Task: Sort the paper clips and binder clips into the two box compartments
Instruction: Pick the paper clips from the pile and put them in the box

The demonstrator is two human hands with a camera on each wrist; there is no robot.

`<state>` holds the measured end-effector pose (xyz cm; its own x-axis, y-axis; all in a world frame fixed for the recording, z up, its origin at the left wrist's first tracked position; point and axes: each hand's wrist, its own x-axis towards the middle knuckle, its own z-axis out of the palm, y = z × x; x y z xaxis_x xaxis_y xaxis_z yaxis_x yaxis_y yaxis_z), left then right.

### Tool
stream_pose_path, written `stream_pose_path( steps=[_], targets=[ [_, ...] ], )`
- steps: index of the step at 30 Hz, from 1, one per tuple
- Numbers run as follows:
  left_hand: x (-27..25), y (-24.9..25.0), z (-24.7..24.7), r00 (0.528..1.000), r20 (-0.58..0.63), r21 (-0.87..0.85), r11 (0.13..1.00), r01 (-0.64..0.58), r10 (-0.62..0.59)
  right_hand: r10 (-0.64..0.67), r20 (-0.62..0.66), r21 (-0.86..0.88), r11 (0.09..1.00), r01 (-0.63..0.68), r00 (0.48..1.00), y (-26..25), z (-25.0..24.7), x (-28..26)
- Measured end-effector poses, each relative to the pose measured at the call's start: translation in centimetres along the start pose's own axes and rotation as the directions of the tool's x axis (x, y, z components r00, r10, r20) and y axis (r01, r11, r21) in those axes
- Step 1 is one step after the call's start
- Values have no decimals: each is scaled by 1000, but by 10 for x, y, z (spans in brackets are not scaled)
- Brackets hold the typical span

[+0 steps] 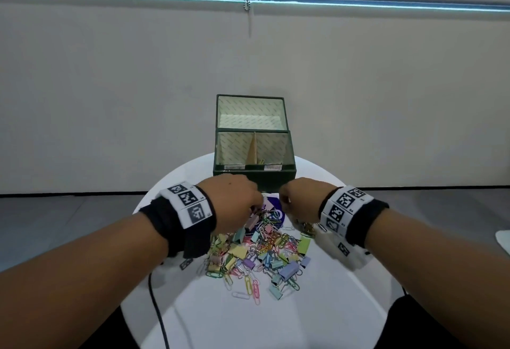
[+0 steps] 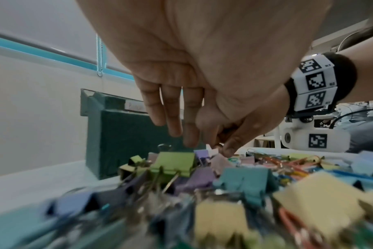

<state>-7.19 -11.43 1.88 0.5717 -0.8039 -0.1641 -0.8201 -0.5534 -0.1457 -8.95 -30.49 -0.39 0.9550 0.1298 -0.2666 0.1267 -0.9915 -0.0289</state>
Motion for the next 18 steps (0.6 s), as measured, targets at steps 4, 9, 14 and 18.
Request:
stream_pose_path(
  steps=[4,9,14,18],
  targets=[
    [24,12,-2,992,45,1,993,-118,118,59,-32,426,904,-40,998,26,-15,-7],
    [33,5,-7,984,169,107,994,37,-55,135,107,913,379,-151,985,48,-17,-23],
    [39,13,-9,995,97,-2,1000,7,-7,149,106,650,738,-182,983,52,-13,-26],
    [46,27,-3,985,170,31,998,-47,41,164,56,51,985,-167,985,49,-10,-34]
  ],
)
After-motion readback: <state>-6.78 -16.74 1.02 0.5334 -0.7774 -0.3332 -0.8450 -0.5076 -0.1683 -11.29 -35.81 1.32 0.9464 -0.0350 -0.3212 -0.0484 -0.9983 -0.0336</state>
